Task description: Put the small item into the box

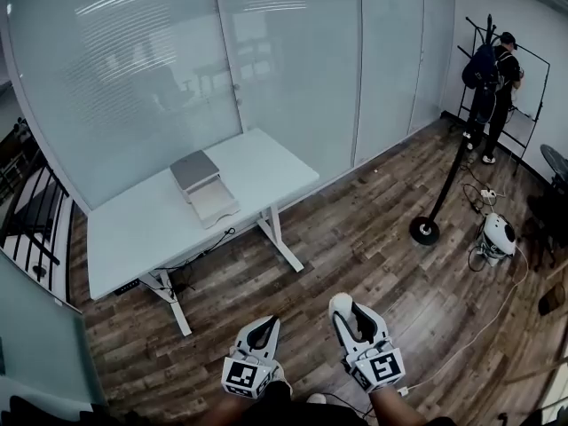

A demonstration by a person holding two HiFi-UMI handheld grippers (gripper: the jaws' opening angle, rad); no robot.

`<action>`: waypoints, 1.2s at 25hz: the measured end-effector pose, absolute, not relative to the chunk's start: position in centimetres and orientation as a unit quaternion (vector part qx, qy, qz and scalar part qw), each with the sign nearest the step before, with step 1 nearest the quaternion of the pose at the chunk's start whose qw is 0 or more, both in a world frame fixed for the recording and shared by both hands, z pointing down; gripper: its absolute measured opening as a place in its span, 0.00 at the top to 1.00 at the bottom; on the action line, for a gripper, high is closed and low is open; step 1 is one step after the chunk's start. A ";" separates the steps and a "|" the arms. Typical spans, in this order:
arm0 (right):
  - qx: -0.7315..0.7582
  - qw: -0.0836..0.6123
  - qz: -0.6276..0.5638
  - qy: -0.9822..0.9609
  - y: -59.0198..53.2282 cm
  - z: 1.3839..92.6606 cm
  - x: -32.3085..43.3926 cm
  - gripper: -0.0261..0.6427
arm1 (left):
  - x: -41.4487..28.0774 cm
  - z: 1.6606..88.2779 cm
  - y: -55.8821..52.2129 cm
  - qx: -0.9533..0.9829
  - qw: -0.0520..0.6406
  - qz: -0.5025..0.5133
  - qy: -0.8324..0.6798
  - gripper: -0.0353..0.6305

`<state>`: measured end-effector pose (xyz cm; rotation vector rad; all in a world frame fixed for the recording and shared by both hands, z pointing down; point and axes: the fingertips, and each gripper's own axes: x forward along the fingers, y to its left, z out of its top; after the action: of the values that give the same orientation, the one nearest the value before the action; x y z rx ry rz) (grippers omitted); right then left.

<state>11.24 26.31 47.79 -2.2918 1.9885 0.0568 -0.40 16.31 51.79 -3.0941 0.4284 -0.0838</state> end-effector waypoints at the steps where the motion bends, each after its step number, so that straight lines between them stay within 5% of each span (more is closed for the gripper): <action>1: -0.753 0.051 0.018 0.656 25.4 47.7 11.4 0.72 | -0.2 51.6 15.4 -0.990 0.009 -0.024 0.141 0.93; 30: -0.697 0.027 0.043 0.715 -3.7 45.0 12.1 0.72 | -0.3 48.9 -11.7 -0.977 0.020 0.002 0.213 0.93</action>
<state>12.07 -3.66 44.95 -2.1536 2.2095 0.1341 -0.33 -11.68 48.91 -3.0301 0.6604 0.0069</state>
